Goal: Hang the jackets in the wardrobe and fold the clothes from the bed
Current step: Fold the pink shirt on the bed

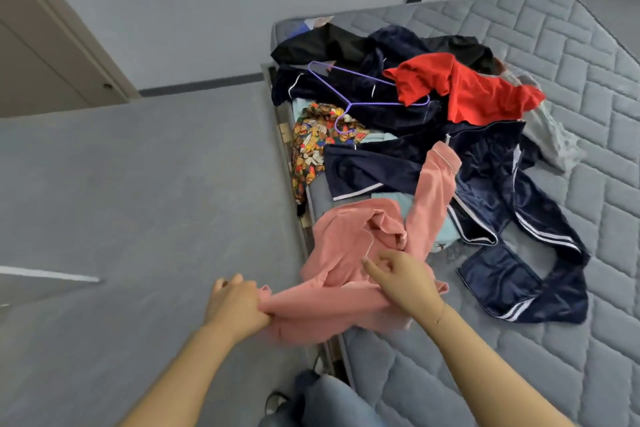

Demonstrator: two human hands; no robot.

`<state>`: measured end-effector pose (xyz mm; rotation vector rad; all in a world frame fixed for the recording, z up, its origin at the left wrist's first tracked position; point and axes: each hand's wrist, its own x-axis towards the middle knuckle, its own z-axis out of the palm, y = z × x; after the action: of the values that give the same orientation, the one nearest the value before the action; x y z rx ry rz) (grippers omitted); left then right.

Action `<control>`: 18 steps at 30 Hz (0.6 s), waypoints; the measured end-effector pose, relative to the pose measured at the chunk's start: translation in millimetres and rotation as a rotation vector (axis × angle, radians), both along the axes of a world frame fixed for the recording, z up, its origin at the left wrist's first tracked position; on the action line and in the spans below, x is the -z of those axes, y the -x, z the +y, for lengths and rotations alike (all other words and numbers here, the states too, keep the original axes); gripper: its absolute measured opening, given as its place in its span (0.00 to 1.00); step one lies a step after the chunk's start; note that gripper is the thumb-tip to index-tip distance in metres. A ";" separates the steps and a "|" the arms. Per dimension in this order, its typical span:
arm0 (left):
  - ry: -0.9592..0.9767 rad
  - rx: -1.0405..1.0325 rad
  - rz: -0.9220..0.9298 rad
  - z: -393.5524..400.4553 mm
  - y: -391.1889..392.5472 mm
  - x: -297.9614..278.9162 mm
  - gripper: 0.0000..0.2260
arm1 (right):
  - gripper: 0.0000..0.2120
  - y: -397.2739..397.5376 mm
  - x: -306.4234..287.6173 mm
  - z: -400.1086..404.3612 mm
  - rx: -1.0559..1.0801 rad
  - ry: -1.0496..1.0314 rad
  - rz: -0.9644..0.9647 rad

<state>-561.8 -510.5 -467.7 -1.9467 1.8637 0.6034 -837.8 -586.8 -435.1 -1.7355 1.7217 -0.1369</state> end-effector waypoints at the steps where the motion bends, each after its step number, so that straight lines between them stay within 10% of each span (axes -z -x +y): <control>1: 0.048 -0.053 0.042 -3.7 -3.4 7.8 0.20 | 0.23 -2.5 10.0 -8.7 -0.033 0.022 0.013; 12: 0.110 -0.818 1.149 -24.3 32.7 129.1 0.15 | 0.31 16.1 162.3 -56.0 -0.725 -0.006 0.062; 18: 0.326 -0.966 1.339 -2.0 148.2 145.4 0.22 | 0.06 76.5 190.7 -41.8 -0.523 0.313 -0.157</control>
<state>-710.0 -512.5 -613.0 -2.9726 1.3296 2.4834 -914.3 -628.6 -625.8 -2.2795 1.1312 -0.3105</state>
